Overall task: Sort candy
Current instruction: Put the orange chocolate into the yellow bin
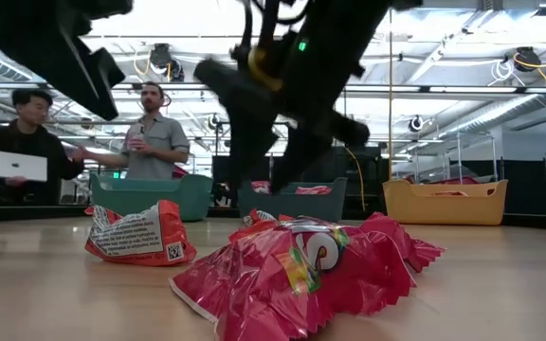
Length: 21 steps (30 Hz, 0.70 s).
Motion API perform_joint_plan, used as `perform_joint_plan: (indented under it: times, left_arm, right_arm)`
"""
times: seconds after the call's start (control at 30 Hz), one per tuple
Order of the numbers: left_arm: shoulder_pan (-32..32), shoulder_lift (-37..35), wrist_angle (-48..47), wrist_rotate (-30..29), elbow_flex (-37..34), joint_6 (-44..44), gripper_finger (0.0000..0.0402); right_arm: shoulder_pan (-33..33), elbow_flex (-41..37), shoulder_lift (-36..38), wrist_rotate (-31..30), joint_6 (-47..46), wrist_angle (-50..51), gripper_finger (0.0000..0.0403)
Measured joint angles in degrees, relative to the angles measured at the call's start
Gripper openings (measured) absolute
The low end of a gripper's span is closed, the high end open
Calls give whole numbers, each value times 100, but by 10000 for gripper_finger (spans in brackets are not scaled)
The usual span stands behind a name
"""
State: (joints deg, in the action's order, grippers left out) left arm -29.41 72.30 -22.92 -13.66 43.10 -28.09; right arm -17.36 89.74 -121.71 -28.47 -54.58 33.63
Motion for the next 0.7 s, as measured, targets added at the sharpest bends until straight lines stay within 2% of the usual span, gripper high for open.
perform_joint_plan:
  times: [0.2,0.37,0.47,0.63,0.7]
  left_arm:
    - [-197,-591,1239,-199,-864,207,162]
    - [-212,-919,1476,-209,-1221,487,162]
    - [-212,-1026,1497,-211,-1259,651,162]
    - [-212,-1138,1498,-198,-1253,962,162]
    - [-212,-1170,1465,-191,-1264,1045,162]
  right_arm:
    - [4,13,-334,221,-873,150,254]
    - [74,40,-558,514,-1382,76,238]
    - [84,46,-607,498,-1584,138,195]
    - [91,39,-565,526,-1712,246,76]
    - [91,35,-502,567,-1705,272,62]
